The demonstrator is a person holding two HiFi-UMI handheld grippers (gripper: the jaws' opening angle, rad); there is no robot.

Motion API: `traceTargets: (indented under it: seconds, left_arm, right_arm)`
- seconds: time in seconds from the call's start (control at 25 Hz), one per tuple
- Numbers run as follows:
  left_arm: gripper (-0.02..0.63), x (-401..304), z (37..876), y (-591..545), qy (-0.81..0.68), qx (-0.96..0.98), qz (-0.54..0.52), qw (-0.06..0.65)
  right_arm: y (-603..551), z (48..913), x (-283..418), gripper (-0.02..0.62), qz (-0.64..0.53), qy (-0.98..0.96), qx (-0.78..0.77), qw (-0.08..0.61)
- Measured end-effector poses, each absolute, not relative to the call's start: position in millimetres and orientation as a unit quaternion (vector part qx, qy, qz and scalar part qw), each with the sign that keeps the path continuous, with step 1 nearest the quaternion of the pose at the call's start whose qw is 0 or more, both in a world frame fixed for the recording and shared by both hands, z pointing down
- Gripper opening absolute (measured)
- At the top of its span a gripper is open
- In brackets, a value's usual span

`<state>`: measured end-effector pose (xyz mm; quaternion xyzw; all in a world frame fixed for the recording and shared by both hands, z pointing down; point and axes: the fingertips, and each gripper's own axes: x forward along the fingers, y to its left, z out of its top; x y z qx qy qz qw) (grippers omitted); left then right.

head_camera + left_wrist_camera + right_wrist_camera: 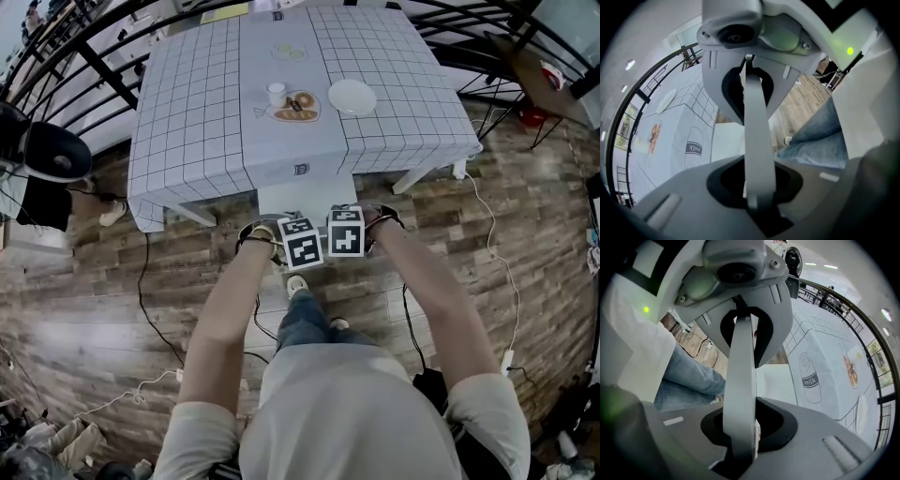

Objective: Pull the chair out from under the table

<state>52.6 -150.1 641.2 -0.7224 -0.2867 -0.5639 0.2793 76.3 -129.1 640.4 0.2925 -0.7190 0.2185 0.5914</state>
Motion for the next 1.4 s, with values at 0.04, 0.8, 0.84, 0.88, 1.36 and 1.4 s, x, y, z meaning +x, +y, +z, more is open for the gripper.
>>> traceTargets:
  seconds: [0.04, 0.8, 0.84, 0.88, 1.36, 1.4]
  left_arm:
    - [0.078, 51, 641, -147, -0.287, -0.722, -0.564, 0.278]
    - [0.078, 8, 643, -99, -0.280, -0.726, -0.569, 0.266]
    - [0.078, 6, 642, -97, -0.280, -0.726, -0.569, 0.266]
    - [0.078, 4, 643, -94, -0.280, -0.727, -0.569, 0.265]
    - [0.078, -22, 642, -66, -0.277, -0.728, -0.570, 0.262]
    - [0.078, -24, 641, -63, -0.276, -0.728, -0.570, 0.261]
  right_arm:
    - [-127, 640, 74, 0.072, 0.218, -0.719, 0.292, 0.591]
    - [-79, 641, 32, 0.072, 0.213, -0.724, 0.285, 0.591]
    - [-77, 641, 30, 0.072, 0.213, -0.724, 0.284, 0.591]
    - [-74, 641, 28, 0.072, 0.213, -0.724, 0.284, 0.591]
    - [-46, 641, 2, 0.072, 0.214, -0.726, 0.283, 0.589]
    - [-44, 641, 0, 0.072, 0.213, -0.727, 0.282, 0.589]
